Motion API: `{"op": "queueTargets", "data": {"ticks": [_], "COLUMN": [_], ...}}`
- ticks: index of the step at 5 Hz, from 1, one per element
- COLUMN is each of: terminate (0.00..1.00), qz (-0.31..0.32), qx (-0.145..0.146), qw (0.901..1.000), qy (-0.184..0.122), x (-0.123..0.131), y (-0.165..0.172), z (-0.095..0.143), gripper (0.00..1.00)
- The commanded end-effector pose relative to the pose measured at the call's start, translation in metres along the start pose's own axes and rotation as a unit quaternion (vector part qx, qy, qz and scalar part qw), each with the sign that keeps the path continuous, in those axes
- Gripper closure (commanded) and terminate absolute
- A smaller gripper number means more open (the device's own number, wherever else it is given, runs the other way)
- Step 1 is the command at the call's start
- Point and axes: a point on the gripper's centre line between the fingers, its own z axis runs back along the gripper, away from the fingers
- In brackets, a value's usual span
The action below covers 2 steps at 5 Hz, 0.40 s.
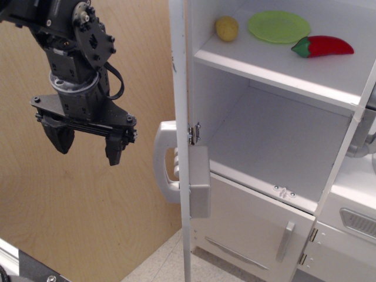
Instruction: Close fridge
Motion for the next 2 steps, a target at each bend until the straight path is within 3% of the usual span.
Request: {"op": "queueTargets", "data": {"ticks": [1, 2], "terminate": [0.00, 0.00], "qz": [0.000, 0.008], "qx": [0.000, -0.021], "qw": [1.0000, 0.9997], "qy": [0.000, -0.011], "x": [0.000, 0.016], "y": [0.000, -0.011], "z": [0.000, -0.006], "gripper": [0.00, 0.00]}}
